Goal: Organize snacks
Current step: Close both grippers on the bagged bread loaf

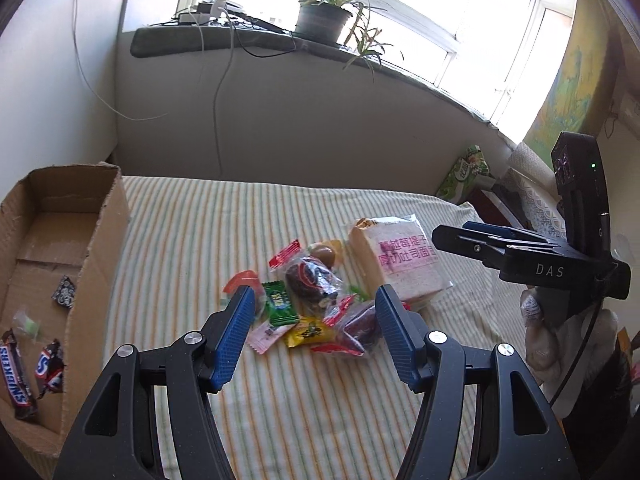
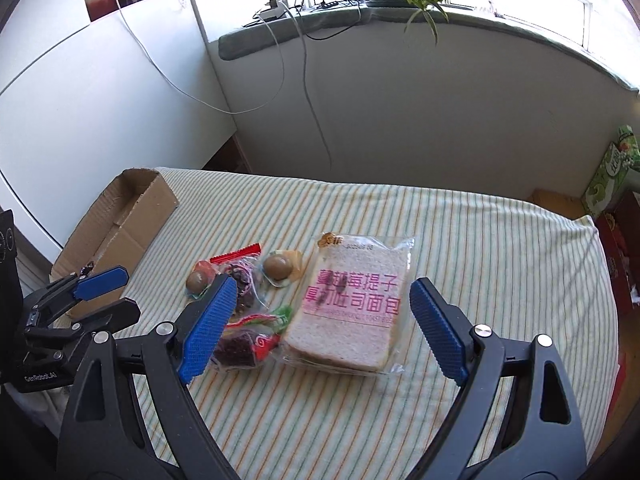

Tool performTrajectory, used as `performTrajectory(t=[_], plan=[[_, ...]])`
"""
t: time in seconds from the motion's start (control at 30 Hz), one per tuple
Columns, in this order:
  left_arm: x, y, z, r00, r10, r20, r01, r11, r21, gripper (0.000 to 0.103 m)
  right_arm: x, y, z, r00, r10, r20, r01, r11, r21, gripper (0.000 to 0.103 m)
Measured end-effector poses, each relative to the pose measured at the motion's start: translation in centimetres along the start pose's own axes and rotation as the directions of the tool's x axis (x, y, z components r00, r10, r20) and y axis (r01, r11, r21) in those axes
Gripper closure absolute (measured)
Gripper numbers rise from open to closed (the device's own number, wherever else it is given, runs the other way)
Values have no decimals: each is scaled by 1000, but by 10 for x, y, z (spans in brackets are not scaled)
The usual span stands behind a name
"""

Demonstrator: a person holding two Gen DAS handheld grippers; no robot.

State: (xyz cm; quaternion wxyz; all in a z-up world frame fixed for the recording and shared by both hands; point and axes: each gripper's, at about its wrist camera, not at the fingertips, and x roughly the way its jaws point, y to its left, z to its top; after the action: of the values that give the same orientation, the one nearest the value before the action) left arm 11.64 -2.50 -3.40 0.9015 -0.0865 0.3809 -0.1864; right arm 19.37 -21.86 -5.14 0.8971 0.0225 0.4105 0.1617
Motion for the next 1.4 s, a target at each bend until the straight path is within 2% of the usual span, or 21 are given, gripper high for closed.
performTrajectory(t=[0.3, 0.47, 0.63, 0.8, 0.93, 1.07, 1.23, 1.4], plan=[[43, -24, 8, 990, -111, -89, 111, 994, -11, 41, 12, -35, -14, 998, 53, -47, -49, 996, 75, 13], [68, -40, 13, 978, -159, -135, 160, 987, 0, 41, 22, -45, -15, 990, 122, -68, -113, 987, 116, 13], [90, -52, 15, 961, -199, -193, 203, 979, 3, 41, 35, -59, -15, 980, 177, -94, -157, 969, 190, 27], [106, -56, 18, 951, -208, -230, 213, 977, -2, 41, 45, -65, -20, 969, 216, -121, -185, 957, 225, 37], [119, -57, 17, 941, -215, -261, 216, 976, -23, 41, 50, -66, -22, 966, 216, -138, -181, 957, 228, 46], [126, -54, 14, 932, -220, -289, 217, 975, -46, 41, 57, -66, -23, 961, 224, -160, -184, 955, 232, 46], [127, -56, 15, 927, -241, -287, 238, 970, -46, 41, 62, -64, -22, 958, 235, -165, -193, 953, 236, 50], [128, -64, 16, 929, -242, -281, 244, 969, -26, 41, 61, -55, -20, 963, 214, -164, -177, 961, 214, 53]])
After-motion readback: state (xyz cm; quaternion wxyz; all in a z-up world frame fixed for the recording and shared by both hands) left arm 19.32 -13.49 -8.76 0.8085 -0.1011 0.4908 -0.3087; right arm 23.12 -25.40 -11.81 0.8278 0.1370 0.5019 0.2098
